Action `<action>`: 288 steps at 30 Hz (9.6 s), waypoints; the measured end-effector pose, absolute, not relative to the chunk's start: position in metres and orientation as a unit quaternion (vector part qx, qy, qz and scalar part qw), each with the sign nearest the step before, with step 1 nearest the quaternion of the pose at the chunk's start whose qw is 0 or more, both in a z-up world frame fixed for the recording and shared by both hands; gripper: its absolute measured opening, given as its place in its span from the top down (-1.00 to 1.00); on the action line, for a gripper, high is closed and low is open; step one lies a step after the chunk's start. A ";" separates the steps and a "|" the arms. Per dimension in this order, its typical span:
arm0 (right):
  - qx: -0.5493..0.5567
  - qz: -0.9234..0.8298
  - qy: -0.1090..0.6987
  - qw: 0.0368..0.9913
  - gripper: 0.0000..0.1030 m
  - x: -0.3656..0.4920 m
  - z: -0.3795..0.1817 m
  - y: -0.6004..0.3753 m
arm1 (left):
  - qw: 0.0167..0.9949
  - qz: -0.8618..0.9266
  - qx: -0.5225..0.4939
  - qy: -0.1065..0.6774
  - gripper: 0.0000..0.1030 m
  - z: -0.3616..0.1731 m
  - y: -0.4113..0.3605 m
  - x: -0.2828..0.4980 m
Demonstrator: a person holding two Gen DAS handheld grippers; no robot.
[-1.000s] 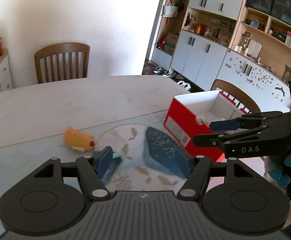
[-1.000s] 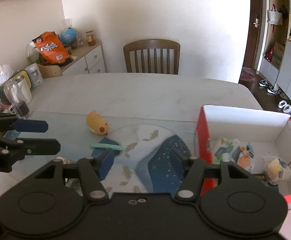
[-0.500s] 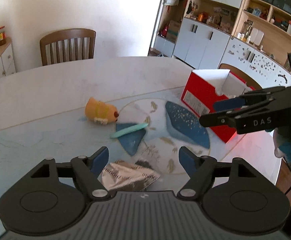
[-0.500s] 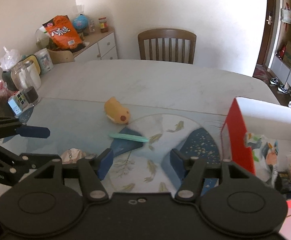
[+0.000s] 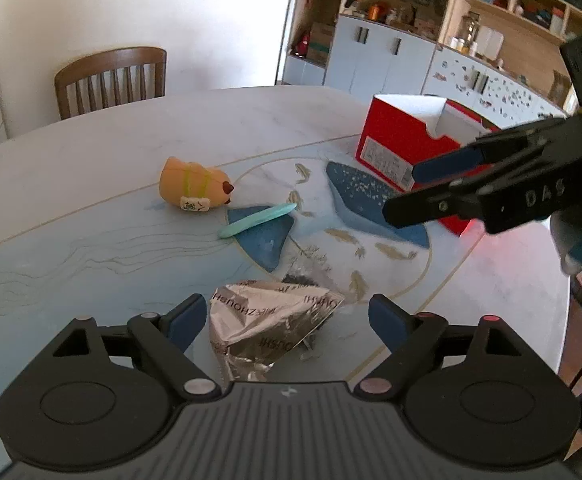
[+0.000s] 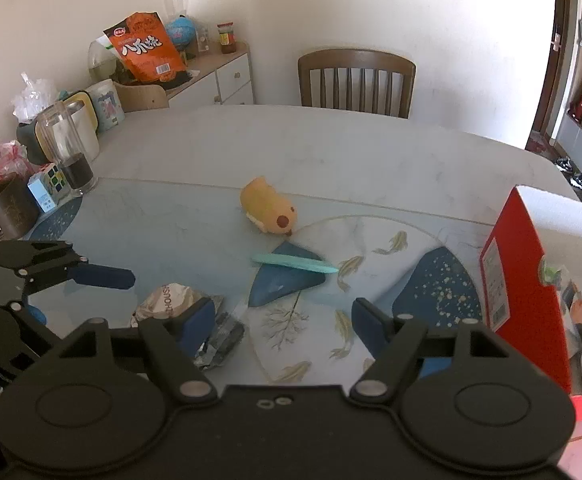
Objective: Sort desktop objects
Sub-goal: 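Grasp the silver foil bag with the left tool while the right tool grasps the black snack bag, then carry the silver foil bag and black snack bag over the red shoebox with both tools, then open the left tool dropping the foil bag while the right tool releases the black bag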
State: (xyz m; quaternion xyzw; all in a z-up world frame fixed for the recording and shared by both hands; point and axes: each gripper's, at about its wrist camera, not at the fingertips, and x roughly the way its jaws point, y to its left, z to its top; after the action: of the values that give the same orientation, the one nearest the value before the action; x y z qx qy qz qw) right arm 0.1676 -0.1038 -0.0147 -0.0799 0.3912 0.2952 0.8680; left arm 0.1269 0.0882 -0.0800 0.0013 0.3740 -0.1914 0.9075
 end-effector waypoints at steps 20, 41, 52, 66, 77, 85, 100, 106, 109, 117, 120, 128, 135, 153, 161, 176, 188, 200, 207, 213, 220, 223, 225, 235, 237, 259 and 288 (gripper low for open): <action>-0.084 0.302 0.446 0.838 -0.36 0.152 -0.068 -0.074 | 0.900 -0.209 0.031 0.381 -0.72 -0.118 0.107 0.140; -0.089 0.326 0.414 0.845 -0.08 0.186 -0.095 -0.053 | 0.905 -0.201 0.024 0.375 -0.39 -0.129 0.110 0.155; -0.090 0.324 0.403 0.851 0.24 0.193 -0.097 -0.051 | 0.909 -0.185 0.025 0.374 -0.20 -0.128 0.113 0.156; -0.087 0.308 0.400 0.859 0.64 0.194 -0.091 -0.060 | 0.911 -0.168 0.027 0.377 -0.03 -0.120 0.111 0.156; -0.069 0.300 0.390 0.868 0.67 0.190 -0.077 -0.076 | 0.912 -0.165 0.034 0.373 0.01 -0.108 0.100 0.154; -0.059 0.300 0.380 0.873 0.67 0.182 -0.060 -0.089 | 0.916 -0.157 0.025 0.367 0.01 -0.090 0.093 0.151; -0.052 0.303 0.361 0.881 0.67 0.164 -0.012 -0.122 | 0.930 -0.152 -0.005 0.336 0.01 -0.038 0.070 0.139; -0.045 0.311 0.349 0.883 0.67 0.155 0.007 -0.134 | 0.932 -0.149 -0.009 0.330 0.01 -0.022 0.059 0.135; -0.045 0.311 0.347 0.884 0.67 0.152 0.013 -0.140 | 0.933 -0.147 -0.009 0.330 0.01 -0.015 0.052 0.133; -0.032 0.303 0.336 0.891 0.67 0.148 0.031 -0.167 | 0.934 -0.136 -0.019 0.329 0.01 0.003 0.033 0.132; -0.028 0.296 0.331 0.896 0.67 0.148 0.037 -0.179 | 0.934 -0.134 -0.024 0.330 0.01 0.009 0.025 0.133; -0.021 0.283 0.314 0.906 0.67 0.150 0.047 -0.213 | 0.939 -0.133 -0.021 0.315 0.01 0.027 -0.004 0.131; -0.020 0.275 0.308 0.910 0.67 0.153 0.052 -0.250 | 0.943 -0.133 -0.019 0.305 0.01 0.037 -0.035 0.136; -0.009 0.245 0.312 0.918 0.67 0.177 0.047 -0.340 | 0.937 -0.160 -0.018 0.310 0.01 0.043 -0.126 0.174; -0.014 0.213 0.316 0.924 0.67 0.189 0.041 -0.383 | 0.933 -0.183 -0.006 0.311 0.01 0.042 -0.166 0.200; -0.008 0.197 0.339 0.920 0.67 0.233 0.015 -0.417 | 0.912 -0.190 0.053 0.360 0.01 0.007 -0.229 0.262; -0.018 0.219 0.378 0.899 0.66 0.258 -0.009 -0.406 | 0.902 -0.183 0.061 0.387 0.00 -0.011 -0.236 0.306; -0.035 0.220 0.407 0.886 0.67 0.275 -0.025 -0.398 | 0.887 -0.183 0.087 0.415 -0.01 -0.032 -0.249 0.337; -0.045 0.223 0.423 0.877 0.67 0.282 -0.036 -0.396 | 0.880 -0.184 0.098 0.426 -0.01 -0.042 -0.253 0.344; -0.055 0.224 0.435 0.871 0.67 0.285 -0.044 -0.392 | 0.872 -0.184 0.106 0.441 -0.01 -0.051 -0.256 0.347; -0.057 0.221 0.447 0.865 0.67 0.290 -0.052 -0.391 | 0.866 -0.186 0.106 0.453 -0.01 -0.059 -0.255 0.350; -0.060 0.219 0.454 0.862 0.66 0.291 -0.055 -0.392 | 0.861 -0.187 0.106 0.461 -0.01 -0.062 -0.256 0.353; -0.059 0.217 0.458 0.860 0.66 0.292 -0.057 -0.392 | 0.859 -0.188 0.108 0.464 -0.01 -0.064 -0.256 0.353; -0.051 0.209 0.469 0.856 0.59 0.295 -0.065 -0.390 | 0.849 -0.196 0.118 0.477 -0.01 -0.069 -0.260 0.353; -0.049 0.210 0.471 0.855 0.56 0.295 -0.066 -0.390 | 0.847 -0.198 0.120 0.478 -0.05 -0.070 -0.261 0.352; -0.018 0.234 0.445 0.864 0.34 0.278 -0.040 -0.407 | 0.868 -0.208 0.084 0.442 -0.46 -0.037 -0.250 0.335; 0.013 0.248 0.400 0.882 -0.52 0.232 0.001 -0.413 | 0.892 -0.249 0.018 0.378 -0.58 0.022 -0.222 0.254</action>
State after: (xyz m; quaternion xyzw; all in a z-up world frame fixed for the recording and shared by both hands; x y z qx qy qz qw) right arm 0.2320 -0.4125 0.0014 0.0128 0.3999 0.2475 0.8824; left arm 0.2539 -0.2217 0.0218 0.0180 0.3780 -0.2488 0.8916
